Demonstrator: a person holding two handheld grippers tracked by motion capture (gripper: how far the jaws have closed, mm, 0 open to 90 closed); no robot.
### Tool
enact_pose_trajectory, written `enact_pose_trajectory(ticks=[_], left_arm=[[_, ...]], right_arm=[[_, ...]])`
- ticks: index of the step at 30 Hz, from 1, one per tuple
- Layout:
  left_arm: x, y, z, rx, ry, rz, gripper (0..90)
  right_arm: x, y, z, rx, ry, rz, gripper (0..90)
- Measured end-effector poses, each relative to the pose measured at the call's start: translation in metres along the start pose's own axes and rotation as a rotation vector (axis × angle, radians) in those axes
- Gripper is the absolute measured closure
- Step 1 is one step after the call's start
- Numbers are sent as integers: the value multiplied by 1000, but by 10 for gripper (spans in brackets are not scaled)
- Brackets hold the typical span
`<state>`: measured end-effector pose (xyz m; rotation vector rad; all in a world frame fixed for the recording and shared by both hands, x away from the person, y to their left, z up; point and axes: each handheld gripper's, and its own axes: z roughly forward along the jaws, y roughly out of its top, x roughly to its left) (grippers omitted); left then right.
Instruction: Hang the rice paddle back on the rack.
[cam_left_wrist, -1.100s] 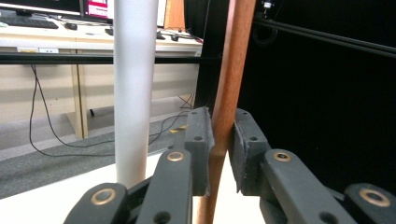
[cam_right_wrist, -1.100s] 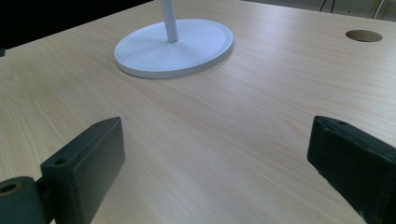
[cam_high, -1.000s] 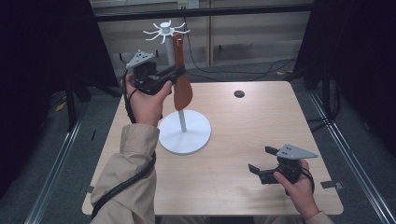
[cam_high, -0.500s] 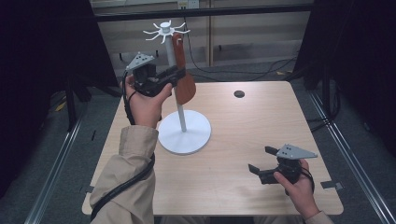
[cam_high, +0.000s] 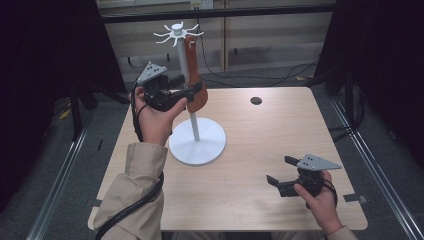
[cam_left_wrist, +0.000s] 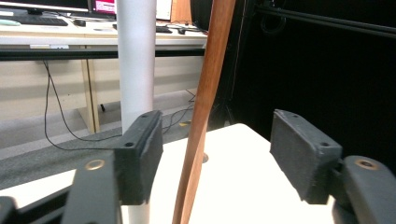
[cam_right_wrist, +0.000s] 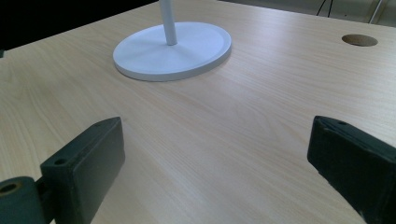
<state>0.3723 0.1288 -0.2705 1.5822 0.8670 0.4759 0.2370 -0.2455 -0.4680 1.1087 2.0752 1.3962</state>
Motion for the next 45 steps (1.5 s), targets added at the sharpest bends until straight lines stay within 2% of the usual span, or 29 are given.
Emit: enact_pose_trajectory(ticks=[8,10,14,18,24,29,45], left_arm=[[-1,-11,-5,5,4,5,237],[-2,-16,-7,11,17,9,232],[-2,-21,-9,14,15,15,221],[-1,-29,-10,17,7,7,215],[2,-42,-14,26,22,4,210],[1,-49,-15,18,8,2,204],[2,-75,-19,36,13,-7,188]], right_arm=[[1,1,0,-4,-3,-6,36],[1,1,-1,-2,-5,-3,36],[1,2,-1,-7,-7,-6,36],[1,2,-1,-8,-8,-5,36],[1,2,-2,-8,-9,-8,36],[0,2,-2,-6,-6,-6,36],[1,2,-2,-6,-4,-10,36]])
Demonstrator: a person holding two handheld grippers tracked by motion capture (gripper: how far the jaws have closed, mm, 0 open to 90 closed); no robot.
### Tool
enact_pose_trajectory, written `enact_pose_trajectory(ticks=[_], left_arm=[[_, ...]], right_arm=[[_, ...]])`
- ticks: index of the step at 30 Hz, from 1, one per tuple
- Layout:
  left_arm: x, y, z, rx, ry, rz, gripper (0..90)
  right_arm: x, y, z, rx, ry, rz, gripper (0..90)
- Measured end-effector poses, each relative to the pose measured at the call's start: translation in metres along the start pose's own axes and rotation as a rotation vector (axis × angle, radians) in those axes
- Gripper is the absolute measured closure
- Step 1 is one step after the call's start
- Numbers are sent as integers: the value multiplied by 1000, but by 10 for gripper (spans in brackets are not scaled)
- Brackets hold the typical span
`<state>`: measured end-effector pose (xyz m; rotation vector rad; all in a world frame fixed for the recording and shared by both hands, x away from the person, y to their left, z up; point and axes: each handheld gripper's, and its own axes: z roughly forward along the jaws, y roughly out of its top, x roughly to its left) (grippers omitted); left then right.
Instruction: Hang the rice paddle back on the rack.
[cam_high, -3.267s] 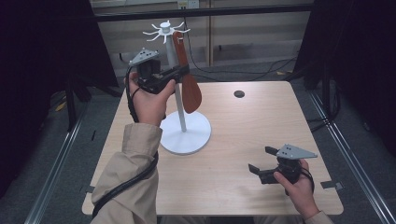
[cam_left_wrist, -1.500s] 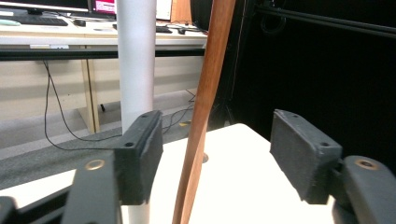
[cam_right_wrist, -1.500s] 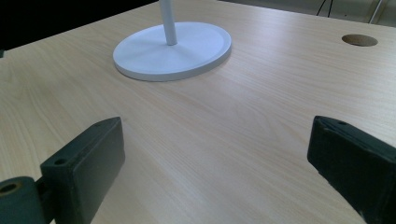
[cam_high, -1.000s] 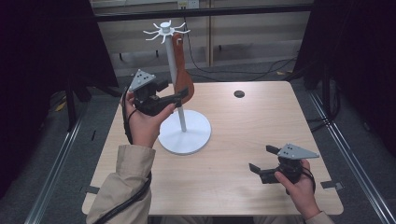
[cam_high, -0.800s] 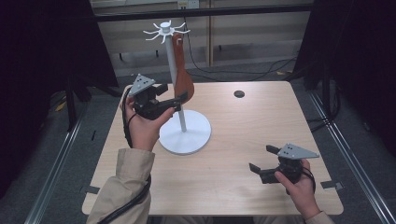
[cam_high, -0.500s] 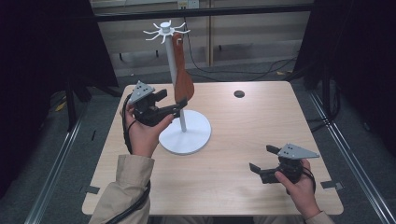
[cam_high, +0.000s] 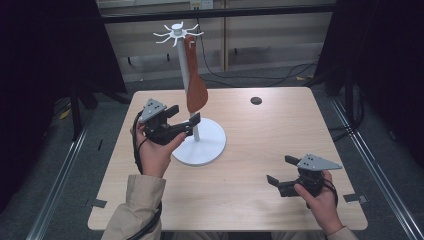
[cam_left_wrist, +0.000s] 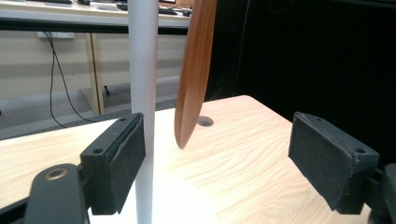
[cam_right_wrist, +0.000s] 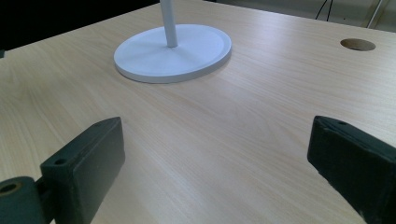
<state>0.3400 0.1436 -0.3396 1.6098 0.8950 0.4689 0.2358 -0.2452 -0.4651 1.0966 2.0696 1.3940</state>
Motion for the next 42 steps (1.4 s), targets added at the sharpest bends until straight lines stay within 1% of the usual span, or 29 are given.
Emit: enact_pose_trajectory(ticks=[3,6,7,8,11,12,14,15,16,18,20,21,24,27,28,29,30,31,33,34,36,38,42], left_arm=[[1,-3,-1,1,-8,3,186],[1,-7,-1,10,-5,6,185],[1,-10,-1,7,-11,-1,185],[1,-11,-1,8,-8,-5,184],[2,-16,-1,14,-11,-1,185],[1,-17,-1,16,-5,-2,185],[1,-21,-1,17,-15,-2,184],[1,-22,-1,18,-11,-4,183],[2,-23,-1,20,-16,1,182],[2,-25,-2,27,-6,3,180],[1,-27,-1,17,-13,-4,179],[2,-28,-2,28,-5,4,177],[2,-31,-2,20,-13,-1,174],[3,-36,-3,29,-10,2,172],[3,-39,-3,32,-10,-2,172],[3,-39,-3,32,-10,-2,172],[4,-42,-4,41,-12,0,172],[4,-46,-5,39,-10,-7,172],[5,-48,-5,47,-9,-9,172],[5,-51,-6,43,-9,-13,171],[6,-54,-7,54,-2,-13,167],[7,-59,-7,52,-15,-24,167],[8,-67,-9,58,-11,-29,163]], right_arm=[[0,0,0,0,2,0,36],[0,0,0,1,2,0,36],[0,0,0,1,2,1,36],[0,0,1,1,4,-2,36],[0,-1,1,2,6,-4,36],[0,-1,1,3,7,-3,36],[0,-1,1,4,5,-4,36],[0,-1,1,4,6,-4,36],[0,-1,1,5,6,-5,36],[0,-1,1,4,6,-4,36],[0,-1,1,5,6,-5,36],[0,-1,1,4,7,-4,36],[0,-1,1,5,7,-5,36],[0,-1,1,4,7,-4,36],[0,-1,0,4,1,-4,36],[-1,-1,0,5,-1,-2,36],[-1,-1,0,5,-1,-2,36],[-1,-1,0,5,0,-3,36],[0,-1,1,4,1,-3,36],[0,-1,1,5,4,-1,36],[1,-1,1,4,9,-5,36],[1,-1,1,4,8,-7,36],[1,-1,1,6,6,-7,36]])
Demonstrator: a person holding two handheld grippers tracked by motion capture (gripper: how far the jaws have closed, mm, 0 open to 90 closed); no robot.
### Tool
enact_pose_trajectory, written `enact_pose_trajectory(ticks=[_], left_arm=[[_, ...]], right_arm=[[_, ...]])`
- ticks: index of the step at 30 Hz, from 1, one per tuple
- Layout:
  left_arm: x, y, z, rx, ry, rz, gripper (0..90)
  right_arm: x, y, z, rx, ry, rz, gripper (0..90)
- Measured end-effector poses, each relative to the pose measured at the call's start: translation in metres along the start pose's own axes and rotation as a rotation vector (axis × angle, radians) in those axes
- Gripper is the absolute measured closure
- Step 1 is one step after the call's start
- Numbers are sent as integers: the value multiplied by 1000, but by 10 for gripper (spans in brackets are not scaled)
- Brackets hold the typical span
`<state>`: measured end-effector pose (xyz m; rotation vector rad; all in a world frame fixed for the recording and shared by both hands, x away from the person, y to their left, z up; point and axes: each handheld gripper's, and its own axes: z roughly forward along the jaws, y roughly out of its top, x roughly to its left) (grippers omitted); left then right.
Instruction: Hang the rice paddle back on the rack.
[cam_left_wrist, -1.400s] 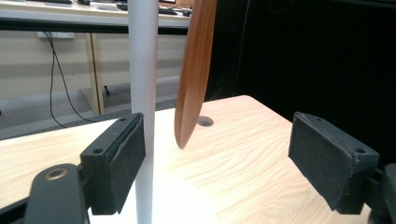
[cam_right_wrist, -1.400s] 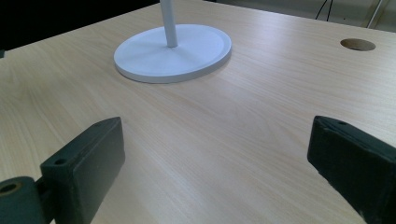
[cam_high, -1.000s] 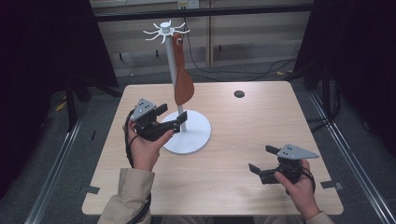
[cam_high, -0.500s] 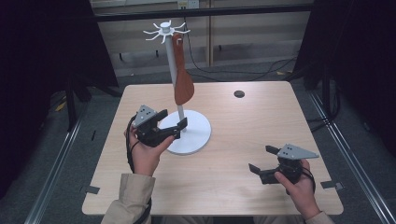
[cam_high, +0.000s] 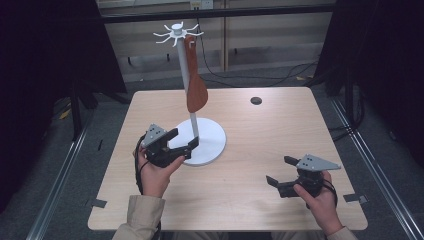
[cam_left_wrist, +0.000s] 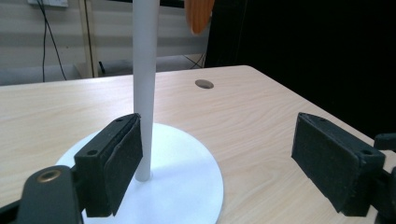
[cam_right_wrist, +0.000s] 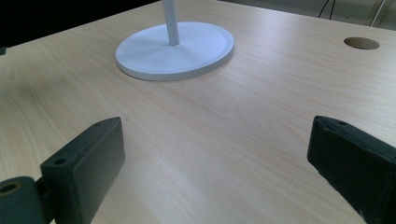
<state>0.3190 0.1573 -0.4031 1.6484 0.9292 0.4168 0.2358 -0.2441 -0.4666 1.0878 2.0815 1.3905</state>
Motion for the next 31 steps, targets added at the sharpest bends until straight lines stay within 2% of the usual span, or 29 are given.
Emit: enact_pose_trajectory(ticks=[13,16,17,21,31], left_arm=[[4,-23,-3,41,7,-11,161],[4,-27,-3,37,4,-21,161],[5,-30,-3,48,9,-13,161],[6,-41,-3,68,11,-25,160],[8,-50,-7,87,25,-30,151]], right_arm=[[0,0,0,3,2,0,36],[1,0,0,-2,3,0,36],[1,0,0,-2,3,0,36],[1,-1,1,0,0,0,36],[1,-2,4,10,6,-12,36]])
